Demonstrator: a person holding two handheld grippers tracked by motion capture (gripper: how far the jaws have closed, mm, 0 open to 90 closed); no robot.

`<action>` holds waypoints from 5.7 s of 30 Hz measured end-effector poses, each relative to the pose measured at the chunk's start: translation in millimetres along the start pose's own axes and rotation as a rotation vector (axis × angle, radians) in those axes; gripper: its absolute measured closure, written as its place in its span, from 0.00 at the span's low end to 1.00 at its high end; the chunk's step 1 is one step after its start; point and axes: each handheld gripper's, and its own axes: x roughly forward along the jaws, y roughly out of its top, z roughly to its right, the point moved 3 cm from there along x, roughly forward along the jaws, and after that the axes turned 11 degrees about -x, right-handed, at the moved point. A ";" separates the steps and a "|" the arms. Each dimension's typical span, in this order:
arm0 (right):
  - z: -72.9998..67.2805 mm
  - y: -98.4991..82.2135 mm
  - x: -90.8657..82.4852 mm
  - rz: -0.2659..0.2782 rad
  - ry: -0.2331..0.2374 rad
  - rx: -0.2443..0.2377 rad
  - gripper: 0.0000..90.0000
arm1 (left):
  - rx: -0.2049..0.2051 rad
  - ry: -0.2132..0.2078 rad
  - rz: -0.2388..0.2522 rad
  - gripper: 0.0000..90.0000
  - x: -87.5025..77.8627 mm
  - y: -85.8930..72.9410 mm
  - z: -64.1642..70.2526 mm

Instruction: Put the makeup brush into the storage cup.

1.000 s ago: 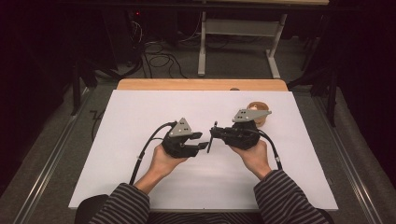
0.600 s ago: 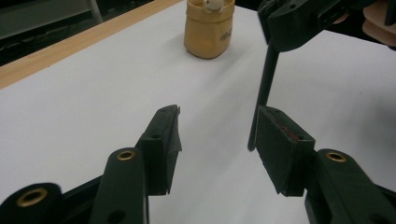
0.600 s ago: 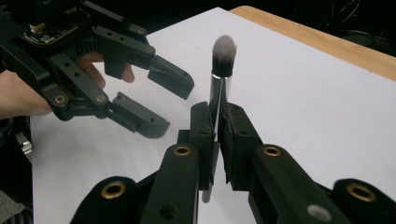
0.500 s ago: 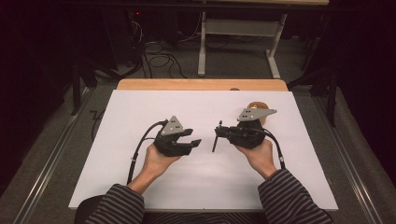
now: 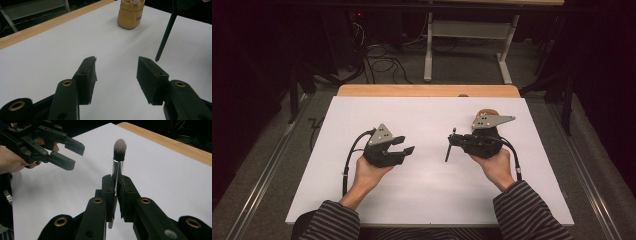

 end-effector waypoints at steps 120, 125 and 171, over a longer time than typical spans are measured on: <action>135.6 3.6 -78.6 -0.034 -0.412 0.179 0.95 | -0.114 0.167 0.091 0.53 -51.8 -31.9 -44.2; 140.5 1.9 -75.2 -0.038 -0.426 0.185 0.95 | -0.115 0.168 0.093 0.53 -52.5 -31.8 -44.3; 152.5 -23.1 -39.8 -0.123 -0.448 0.206 0.94 | -0.117 0.173 0.100 0.53 -53.5 -31.6 -44.7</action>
